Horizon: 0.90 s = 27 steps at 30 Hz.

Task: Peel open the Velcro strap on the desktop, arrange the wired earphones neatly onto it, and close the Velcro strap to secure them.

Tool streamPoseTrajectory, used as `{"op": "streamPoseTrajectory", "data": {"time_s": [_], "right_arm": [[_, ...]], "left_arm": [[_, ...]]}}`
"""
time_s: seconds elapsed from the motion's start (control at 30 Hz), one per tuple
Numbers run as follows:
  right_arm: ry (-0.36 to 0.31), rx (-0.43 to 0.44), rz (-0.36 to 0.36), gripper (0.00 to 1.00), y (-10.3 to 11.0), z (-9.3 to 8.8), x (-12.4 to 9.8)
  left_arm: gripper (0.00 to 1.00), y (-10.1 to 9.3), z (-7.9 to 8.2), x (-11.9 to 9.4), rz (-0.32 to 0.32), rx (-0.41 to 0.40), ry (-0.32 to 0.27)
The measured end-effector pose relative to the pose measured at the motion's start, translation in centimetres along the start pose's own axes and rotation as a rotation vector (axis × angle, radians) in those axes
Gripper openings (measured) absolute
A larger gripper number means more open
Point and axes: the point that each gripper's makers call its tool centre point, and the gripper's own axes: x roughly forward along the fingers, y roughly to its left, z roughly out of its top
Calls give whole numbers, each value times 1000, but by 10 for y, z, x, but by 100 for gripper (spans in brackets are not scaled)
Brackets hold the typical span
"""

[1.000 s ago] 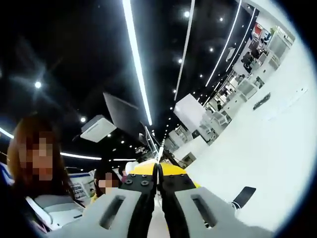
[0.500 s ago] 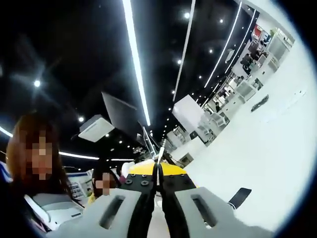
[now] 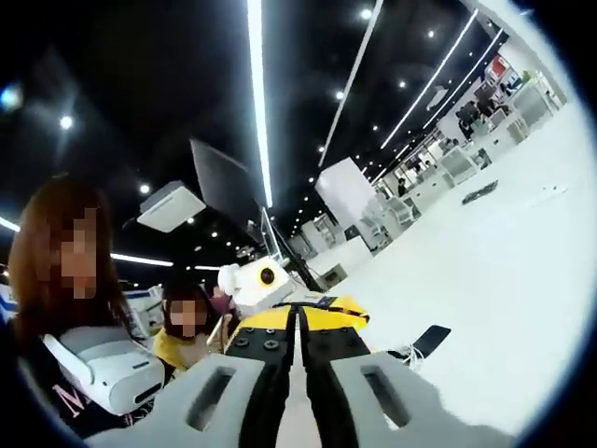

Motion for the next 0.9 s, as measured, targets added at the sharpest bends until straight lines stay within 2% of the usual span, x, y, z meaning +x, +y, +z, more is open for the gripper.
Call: {"op": "streamPoseTrajectory", "data": {"time_s": [0.13, 0.27, 0.33, 0.4, 0.47, 0.53, 0.67, 0.9], "right_arm": [[39, 7, 24, 11, 9, -9, -2], [48, -50, -69, 11, -9, -5, -5], [64, -76, -185, 11, -36, -2, -8], [124, -152, -279, 11, -61, -9, -10], [193, -207, -326, 11, -77, -20, -9], [237, -231, -348, 11, -87, -29, -7], [294, -329, -383, 11, -98, -31, -2], [424, -496, -355, 11, -101, -35, 7]], "left_arm": [[6, 0, 2, -1, -5, -3, -10], [6, -2, 3, -1, -15, -2, -18], [6, -3, 4, -2, -18, 0, -21], [6, -4, 4, -2, -25, 1, -22], [6, -4, 3, -2, -23, 8, -18], [6, -4, 2, -2, -25, 13, -13], [6, -4, 3, -2, -28, 15, -16], [6, -5, 1, -1, -36, 24, -9]]}}
